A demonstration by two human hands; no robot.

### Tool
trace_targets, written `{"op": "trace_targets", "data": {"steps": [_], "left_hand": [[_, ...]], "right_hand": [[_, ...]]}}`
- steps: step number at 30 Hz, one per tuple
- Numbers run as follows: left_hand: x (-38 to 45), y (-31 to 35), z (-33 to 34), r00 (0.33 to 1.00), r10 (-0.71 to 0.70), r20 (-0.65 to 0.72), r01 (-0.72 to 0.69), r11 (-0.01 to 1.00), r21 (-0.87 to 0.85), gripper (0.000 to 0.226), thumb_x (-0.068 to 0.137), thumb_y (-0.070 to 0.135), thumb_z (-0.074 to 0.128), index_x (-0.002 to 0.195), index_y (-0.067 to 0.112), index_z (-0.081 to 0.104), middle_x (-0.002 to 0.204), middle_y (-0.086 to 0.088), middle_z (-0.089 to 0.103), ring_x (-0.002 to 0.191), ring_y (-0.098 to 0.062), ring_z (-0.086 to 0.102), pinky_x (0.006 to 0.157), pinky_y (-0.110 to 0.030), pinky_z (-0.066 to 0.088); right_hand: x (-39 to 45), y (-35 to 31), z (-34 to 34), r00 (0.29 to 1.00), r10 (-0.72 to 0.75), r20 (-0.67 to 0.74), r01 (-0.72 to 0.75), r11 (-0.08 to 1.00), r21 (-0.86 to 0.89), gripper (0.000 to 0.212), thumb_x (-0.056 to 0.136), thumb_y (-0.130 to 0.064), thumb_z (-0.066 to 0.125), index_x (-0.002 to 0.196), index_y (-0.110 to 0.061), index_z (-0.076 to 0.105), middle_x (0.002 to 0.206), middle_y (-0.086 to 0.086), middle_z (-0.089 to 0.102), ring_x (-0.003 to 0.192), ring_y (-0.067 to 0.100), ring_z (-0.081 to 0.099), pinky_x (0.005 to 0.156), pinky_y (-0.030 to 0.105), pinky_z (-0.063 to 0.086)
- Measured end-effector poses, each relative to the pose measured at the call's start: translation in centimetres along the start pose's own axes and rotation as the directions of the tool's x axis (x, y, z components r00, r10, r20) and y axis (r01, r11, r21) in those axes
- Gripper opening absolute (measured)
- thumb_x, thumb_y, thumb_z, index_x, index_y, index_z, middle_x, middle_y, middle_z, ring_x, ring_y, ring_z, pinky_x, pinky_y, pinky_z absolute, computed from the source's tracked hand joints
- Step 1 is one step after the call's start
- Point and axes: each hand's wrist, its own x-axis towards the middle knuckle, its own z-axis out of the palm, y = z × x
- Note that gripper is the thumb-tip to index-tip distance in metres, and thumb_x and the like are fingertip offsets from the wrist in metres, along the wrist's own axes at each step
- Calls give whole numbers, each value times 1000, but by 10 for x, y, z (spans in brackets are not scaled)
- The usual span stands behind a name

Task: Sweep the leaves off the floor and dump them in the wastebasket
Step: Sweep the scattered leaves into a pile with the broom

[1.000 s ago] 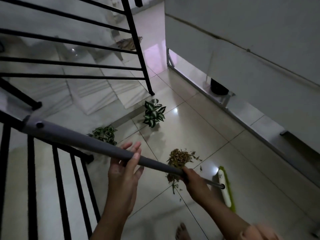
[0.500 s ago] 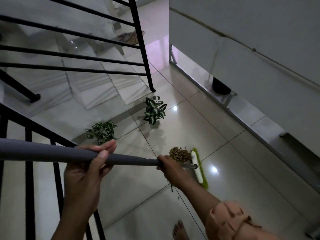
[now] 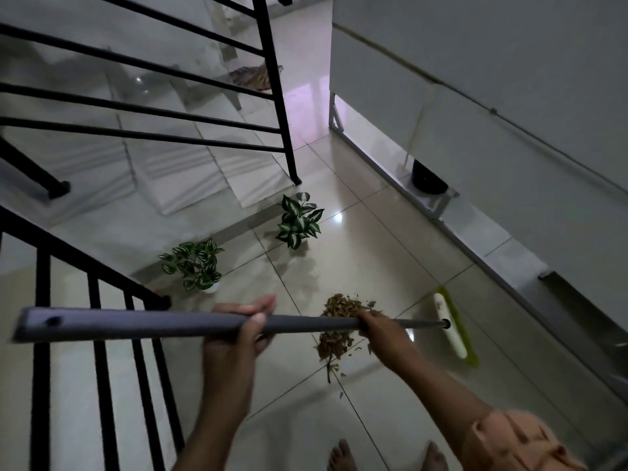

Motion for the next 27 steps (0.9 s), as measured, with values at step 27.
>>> {"op": "trace_targets", "data": {"steps": [27], "left_hand": [[-63,23,-77,970,113,-217,-82,986,148,24,79,-8,56,74,15,58,86,3,74,91,-16,69,71,-23,58]], "right_hand": [[-14,-113,43,933,-301,194,309,951,-7,27,92,-29,46,113,-11,45,112,15,55,96,32,55,71,33,40]]}}
